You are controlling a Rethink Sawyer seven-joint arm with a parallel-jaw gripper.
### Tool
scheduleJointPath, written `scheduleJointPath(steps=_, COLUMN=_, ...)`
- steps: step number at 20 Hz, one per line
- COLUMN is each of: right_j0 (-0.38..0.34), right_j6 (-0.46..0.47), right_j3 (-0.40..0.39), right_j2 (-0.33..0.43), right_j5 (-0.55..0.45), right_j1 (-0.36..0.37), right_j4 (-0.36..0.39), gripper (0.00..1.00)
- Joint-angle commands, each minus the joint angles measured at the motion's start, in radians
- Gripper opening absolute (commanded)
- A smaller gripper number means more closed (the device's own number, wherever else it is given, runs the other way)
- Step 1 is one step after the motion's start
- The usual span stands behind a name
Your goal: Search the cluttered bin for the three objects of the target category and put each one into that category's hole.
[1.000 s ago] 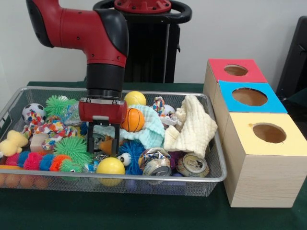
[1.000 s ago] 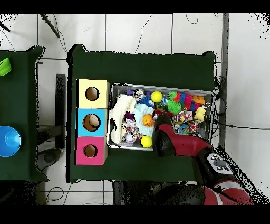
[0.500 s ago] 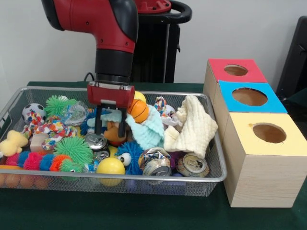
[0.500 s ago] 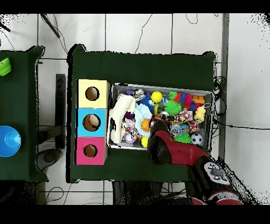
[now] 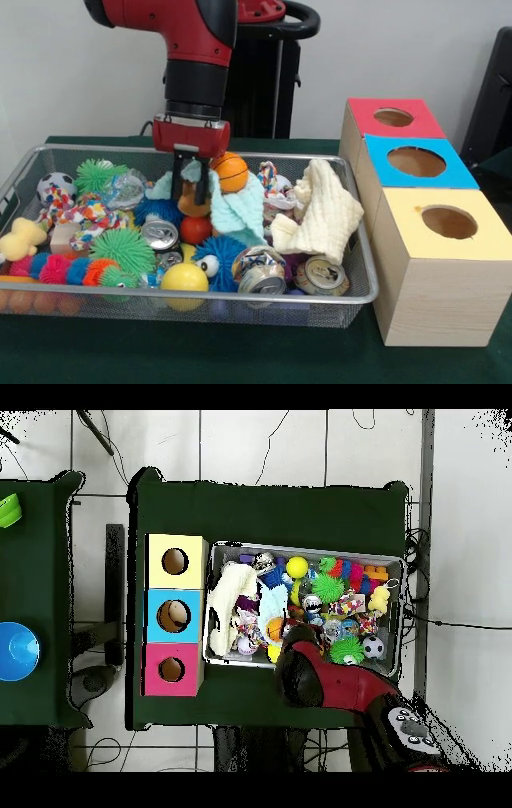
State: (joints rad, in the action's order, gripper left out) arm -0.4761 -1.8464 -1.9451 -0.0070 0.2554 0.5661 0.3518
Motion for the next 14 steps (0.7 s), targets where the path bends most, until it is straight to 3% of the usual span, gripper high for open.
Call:
scheduleJointPath(steps=1, right_j0=0.017, right_j6=-0.172, right_j3=-0.050, right_j2=0.014, right_j5=-0.016, right_j1=-0.011, right_j4=-0.026, gripper=0.00)
scheduleJointPath(steps=5, right_j0=-0.019, right_j6=-0.160, right_j3=-0.053, right_j2=0.052, right_j5=-0.052, right_j1=-0.002, right_j4=-0.012, gripper=0.00)
scheduleJointPath(steps=14, right_j0=-0.024, right_j6=-0.142, right_j3=-0.050, right_j2=0.053, right_j5=-0.046, right_j1=0.007, right_j4=0.007, gripper=0.00)
